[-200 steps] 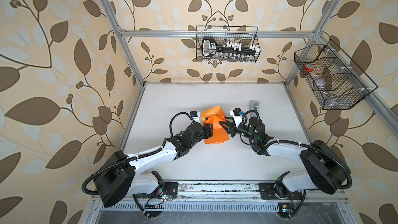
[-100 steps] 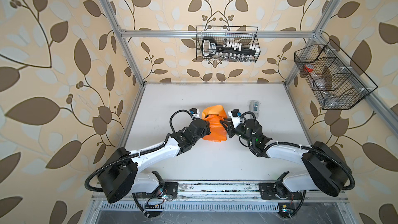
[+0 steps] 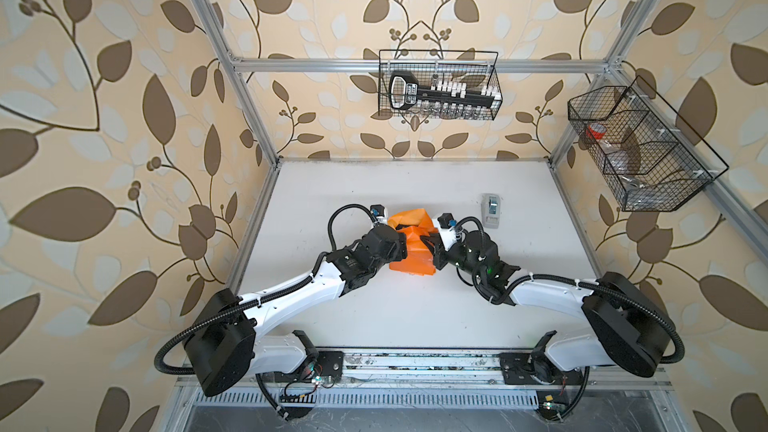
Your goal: Wrap the gift box in paper
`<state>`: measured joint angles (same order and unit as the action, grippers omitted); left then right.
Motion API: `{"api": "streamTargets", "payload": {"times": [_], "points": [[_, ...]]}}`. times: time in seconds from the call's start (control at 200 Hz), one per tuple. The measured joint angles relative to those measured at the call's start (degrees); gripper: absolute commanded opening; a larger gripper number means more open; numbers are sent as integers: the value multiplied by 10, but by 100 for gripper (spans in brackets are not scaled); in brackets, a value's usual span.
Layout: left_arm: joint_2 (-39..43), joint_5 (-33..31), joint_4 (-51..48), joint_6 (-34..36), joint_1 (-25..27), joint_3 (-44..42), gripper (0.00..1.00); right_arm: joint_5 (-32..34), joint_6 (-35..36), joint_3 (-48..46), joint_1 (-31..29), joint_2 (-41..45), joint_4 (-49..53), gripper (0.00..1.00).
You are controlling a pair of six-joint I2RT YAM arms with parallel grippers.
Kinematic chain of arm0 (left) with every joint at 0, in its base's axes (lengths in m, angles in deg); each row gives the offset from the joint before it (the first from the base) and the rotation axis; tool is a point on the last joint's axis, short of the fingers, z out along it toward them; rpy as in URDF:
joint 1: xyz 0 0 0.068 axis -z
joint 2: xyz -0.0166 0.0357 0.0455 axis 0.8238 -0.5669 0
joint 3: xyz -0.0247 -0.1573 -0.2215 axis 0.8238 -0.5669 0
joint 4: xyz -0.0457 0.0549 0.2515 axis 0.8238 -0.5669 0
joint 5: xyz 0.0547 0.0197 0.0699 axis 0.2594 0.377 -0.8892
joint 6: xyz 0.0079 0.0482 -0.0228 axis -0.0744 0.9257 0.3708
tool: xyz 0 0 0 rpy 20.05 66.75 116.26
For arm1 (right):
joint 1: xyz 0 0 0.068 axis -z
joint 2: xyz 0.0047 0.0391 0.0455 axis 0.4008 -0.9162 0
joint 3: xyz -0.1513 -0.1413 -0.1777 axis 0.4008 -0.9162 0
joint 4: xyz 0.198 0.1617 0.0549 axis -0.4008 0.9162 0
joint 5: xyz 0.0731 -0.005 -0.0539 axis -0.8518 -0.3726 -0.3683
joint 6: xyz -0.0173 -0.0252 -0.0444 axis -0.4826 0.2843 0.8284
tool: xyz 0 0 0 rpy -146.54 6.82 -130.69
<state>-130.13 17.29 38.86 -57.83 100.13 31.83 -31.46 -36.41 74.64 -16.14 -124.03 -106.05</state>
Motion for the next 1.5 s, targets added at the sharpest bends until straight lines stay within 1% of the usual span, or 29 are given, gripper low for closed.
{"api": "streamTargets", "payload": {"times": [0.025, 0.065, 0.115, 0.13, 0.15, 0.195, 0.22, 0.26, 0.32, 0.345, 0.365, 0.39, 0.405, 0.495, 0.57, 0.66, 0.785, 0.845, 1.005, 1.06, 1.11, 1.205, 1.279, 1.304, 1.419, 1.469, 1.499], "points": [[-5, 0, -2, 8, 0, 9, 68, 0, 1, 0, 0, 0, 1, 6], [-15, 1, -3, 14, 0, 23, 61, 1, 1, 0, 0, 0, 2, 5], [-26, 3, -3, 30, 0, 36, 46, 1, 2, 0, 0, -1, 2, 5], [-30, 4, -2, 26, 0, 39, 42, 1, 2, 0, 0, -1, 2, 4], [-33, 6, -3, 38, 0, 42, 37, 1, 2, 0, -1, -1, 2, 4], [-38, 7, -4, 41, 0, 47, 27, 2, 2, 0, -1, -2, 2, 4], [-40, 8, -6, 51, 0, 49, 23, 2, 2, 0, -1, -2, 2, 3], [-42, 10, -12, 53, 0, 53, 21, 3, 1, 0, -1, -2, 2, 3], [-43, 14, -27, 59, 0, 61, 22, 3, 1, 0, -1, -2, 2, 3], [-43, 16, -32, 59, 0, 64, 24, 3, 1, 0, -1, -2, 2, 3], [-43, 18, -36, 59, 0, 66, 29, 3, 1, 0, -1, -2, 2, 3], [-43, 21, -41, 58, 0, 70, 40, 3, 1, 0, -1, -3, 2, 2], [-43, 22, -43, 60, 0, 71, 45, 3, 1, 0, -1, -3, 2, 2], [-42, 40, -51, 50, 0, 78, 54, 5, 1, 0, -2, -6, 1, 2], [-40, 68, -52, 40, 0, 78, 54, 5, 1, 0, -3, -6, 1, 1], [-42, 102, -52, 23, 0, 79, 57, 7, 1, 0, -3, -6, 1, 1], [-60, 156, -43, -12, -4, 80, 64, 6, 1, 0, -3, -8, -1, 1], [-64, 179, -20, -32, -9, 75, 68, 10, 1, 0, -3, -8, 0, 1], [-49, 242, 62, -93, -38, 30, 68, 10, 1, 0, -4, -8, 0, 2], [-41, 264, 89, -117, -53, 11, 64, 9, 1, 0, -4, -8, 0, 4], [-38, 281, 105, -140, -66, -1, 60, 8, 0, 0, -4, -8, 1, 8], [-37, 305, 136, -176, -81, -20, 60, 5, -5, 0, -4, -2, 10, 15], [-32, 313, 169, -199, -85, -40, 60, 5, -10, 0, -4, 14, 34, 27], [-30, 317, 180, -204, -88, -48, 60, 4, -15, 0, -3, 23, 43, 29], [-25, 323, 210, -225, -92, -66, 60, 4, -23, 0, -2, 78, 83, 34], [-25, 327, 217, -231, -95, -69, 60, 4, -37, -1, 5, 108, 96, 38], [-25, 330, 221, -233, -96, -71, 61, 4, -48, -2, 13, 127, 101, 38]]}}
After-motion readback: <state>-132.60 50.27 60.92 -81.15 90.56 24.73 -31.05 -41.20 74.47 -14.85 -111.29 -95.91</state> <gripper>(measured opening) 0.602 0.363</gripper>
